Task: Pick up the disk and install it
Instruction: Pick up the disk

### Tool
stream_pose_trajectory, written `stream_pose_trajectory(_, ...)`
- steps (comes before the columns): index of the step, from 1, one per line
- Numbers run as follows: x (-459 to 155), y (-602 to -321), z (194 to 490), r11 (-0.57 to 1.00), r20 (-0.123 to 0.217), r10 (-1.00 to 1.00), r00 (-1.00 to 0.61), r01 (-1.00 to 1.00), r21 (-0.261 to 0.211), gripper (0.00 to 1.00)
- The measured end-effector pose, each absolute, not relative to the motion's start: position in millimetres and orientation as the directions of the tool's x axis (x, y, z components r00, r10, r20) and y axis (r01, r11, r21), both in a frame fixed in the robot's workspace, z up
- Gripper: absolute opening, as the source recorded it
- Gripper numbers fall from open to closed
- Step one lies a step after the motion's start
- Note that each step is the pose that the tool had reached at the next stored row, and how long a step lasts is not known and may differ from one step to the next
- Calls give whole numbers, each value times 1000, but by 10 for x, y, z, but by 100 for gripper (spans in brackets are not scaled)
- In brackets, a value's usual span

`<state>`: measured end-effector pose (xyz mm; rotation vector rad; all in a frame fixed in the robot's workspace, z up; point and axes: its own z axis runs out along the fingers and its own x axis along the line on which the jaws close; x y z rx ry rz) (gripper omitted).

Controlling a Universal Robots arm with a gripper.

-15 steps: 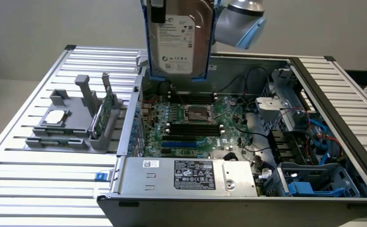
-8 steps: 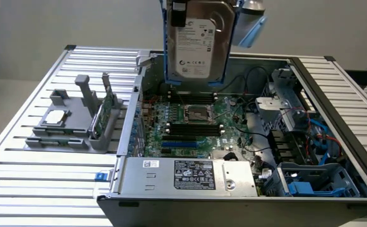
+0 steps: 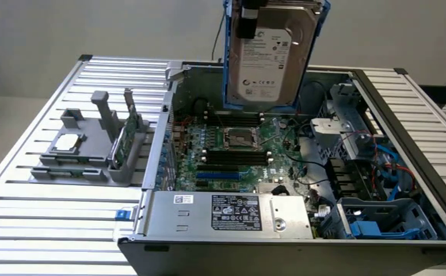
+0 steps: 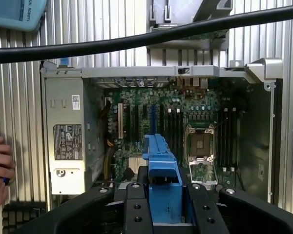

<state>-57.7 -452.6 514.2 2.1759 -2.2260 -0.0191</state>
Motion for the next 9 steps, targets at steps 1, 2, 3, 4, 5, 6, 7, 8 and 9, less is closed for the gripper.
stream_pose_trajectory(1, -535, -4545, 5143, 23, 12, -1000, -23, -999, 29, 33)
stream_pose_trajectory(2, -492, -4565, 5144, 23, 12, -1000, -22, -999, 29, 33)
stream_pose_trajectory(3, -449, -4585, 5144, 23, 12, -1000, -23, -999, 29, 33)
stream_pose_trajectory(4, -408, -4605, 5145, 23, 12, -1000, -23, -999, 29, 33)
stream_pose_trajectory(5, -368, -4623, 5146, 23, 12, -1000, -23, -999, 29, 33)
stream_pose_trajectory(6, -327, -4643, 5147, 23, 12, -1000, -23, -999, 29, 33)
stream_pose_trajectory(7, -286, -4662, 5148, 23, 12, -1000, -23, -999, 29, 33)
stream_pose_trajectory(8, -245, -4682, 5148, 23, 12, -1000, -22, -999, 29, 33)
stream_pose_trajectory(9, -203, -4703, 5149, 23, 12, -1000, -23, -999, 29, 33)
